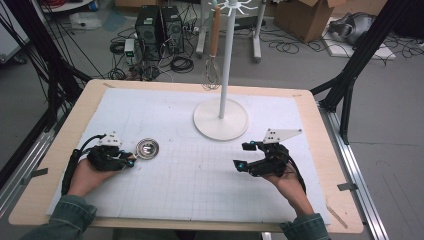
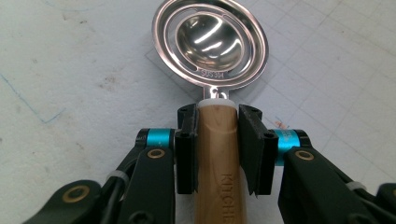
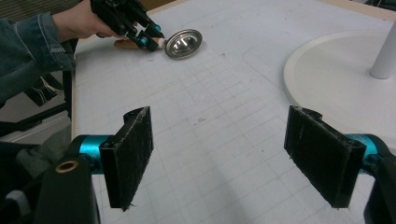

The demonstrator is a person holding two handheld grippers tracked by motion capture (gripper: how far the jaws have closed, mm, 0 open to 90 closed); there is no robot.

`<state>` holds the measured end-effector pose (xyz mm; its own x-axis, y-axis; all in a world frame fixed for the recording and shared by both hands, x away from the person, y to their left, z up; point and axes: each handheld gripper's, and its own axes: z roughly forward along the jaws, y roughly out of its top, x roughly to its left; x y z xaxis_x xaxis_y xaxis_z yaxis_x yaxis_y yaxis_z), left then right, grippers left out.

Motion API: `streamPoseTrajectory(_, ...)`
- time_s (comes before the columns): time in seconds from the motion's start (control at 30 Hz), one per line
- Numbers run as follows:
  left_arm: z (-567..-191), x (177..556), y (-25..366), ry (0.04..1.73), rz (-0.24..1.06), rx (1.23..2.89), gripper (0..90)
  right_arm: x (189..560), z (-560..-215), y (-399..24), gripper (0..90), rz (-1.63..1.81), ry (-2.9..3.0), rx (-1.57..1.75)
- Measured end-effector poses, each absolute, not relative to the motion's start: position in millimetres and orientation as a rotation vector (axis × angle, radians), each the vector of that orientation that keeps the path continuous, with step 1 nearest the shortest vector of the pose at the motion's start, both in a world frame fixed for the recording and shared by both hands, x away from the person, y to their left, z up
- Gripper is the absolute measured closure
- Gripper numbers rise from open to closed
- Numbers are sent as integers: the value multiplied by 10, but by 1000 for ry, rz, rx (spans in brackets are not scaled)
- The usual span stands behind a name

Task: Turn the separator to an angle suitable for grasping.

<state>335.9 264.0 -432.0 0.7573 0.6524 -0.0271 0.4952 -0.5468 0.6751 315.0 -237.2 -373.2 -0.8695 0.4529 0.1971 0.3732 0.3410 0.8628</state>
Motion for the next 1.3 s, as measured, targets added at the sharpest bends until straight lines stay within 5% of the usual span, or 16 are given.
streamPoseTrajectory(1.3, -4318, 3302, 2629, 805, 322, 2225, 691, 3156, -3735, -2332, 231, 1572, 2527, 765)
